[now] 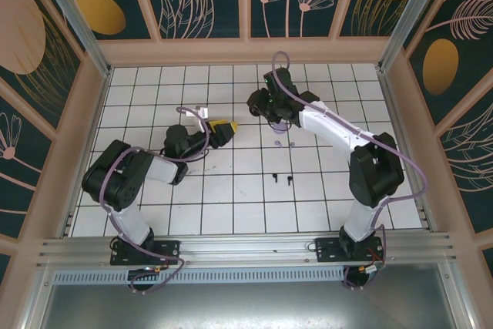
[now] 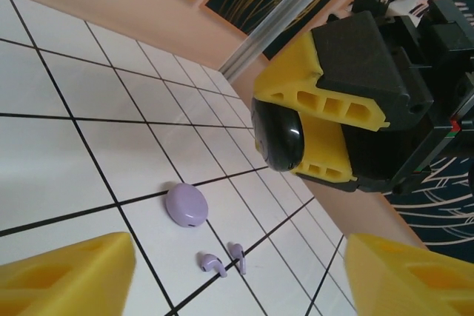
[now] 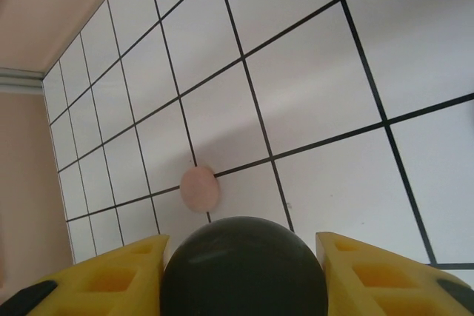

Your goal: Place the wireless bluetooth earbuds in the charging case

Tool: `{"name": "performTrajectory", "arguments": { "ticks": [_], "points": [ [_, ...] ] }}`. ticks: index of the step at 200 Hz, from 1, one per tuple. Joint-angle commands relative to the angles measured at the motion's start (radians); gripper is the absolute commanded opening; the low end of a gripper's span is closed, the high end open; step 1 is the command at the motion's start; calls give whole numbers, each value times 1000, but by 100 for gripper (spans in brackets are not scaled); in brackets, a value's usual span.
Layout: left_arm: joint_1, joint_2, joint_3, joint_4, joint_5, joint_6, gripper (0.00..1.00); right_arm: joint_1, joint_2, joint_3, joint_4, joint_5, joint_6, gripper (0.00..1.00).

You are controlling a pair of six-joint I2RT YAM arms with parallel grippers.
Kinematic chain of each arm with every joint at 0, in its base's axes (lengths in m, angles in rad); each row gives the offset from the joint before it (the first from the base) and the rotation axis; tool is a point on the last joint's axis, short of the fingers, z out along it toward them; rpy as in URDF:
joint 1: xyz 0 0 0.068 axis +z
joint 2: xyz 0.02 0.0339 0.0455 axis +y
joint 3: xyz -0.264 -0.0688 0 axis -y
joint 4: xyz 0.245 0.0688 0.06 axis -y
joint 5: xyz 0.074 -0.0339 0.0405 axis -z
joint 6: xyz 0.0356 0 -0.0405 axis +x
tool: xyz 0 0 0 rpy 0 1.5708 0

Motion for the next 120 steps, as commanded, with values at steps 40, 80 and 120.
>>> {"name": "performTrajectory", "arguments": {
  "ticks": [40,80,120],
  "points": [
    [-29,123,45,310,-36,-110,61,29,37,48,48,-17,111,33],
    [-49,198,90,378,-51,-153,60,46,64,79,50,-16,130,33],
    [-60,238,118,397,-70,-164,59,62,84,108,44,-13,130,32]
  ]
}}
